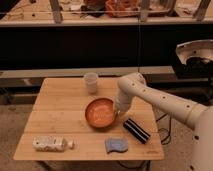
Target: Drag the ceramic bowl in a circle
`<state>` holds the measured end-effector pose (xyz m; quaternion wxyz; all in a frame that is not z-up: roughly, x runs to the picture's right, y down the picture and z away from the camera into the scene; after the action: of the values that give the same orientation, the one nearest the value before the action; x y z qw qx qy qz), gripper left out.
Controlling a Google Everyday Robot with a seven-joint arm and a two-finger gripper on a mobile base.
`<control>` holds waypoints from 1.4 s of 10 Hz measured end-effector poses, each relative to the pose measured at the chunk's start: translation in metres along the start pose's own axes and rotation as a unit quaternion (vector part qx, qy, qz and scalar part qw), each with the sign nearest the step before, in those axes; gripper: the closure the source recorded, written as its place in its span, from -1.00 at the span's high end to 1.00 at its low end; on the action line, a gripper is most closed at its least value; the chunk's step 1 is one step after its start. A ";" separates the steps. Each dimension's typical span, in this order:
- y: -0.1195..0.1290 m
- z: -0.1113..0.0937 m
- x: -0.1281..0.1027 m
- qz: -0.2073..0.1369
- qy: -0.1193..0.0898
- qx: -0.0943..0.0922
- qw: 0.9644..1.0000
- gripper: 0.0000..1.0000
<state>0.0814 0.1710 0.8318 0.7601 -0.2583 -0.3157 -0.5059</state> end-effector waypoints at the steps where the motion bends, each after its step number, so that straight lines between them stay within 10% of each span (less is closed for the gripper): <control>1: 0.007 -0.002 -0.006 -0.007 0.002 -0.001 1.000 -1.00; 5: -0.023 0.006 -0.025 -0.043 0.000 -0.005 0.999 -1.00; 11: -0.152 0.028 -0.074 -0.146 0.000 -0.015 0.989 -1.00; 14: -0.177 0.026 -0.064 -0.158 -0.001 -0.013 0.987 -1.00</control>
<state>-0.1075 0.1657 0.8152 0.6671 -0.2150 -0.3466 -0.6235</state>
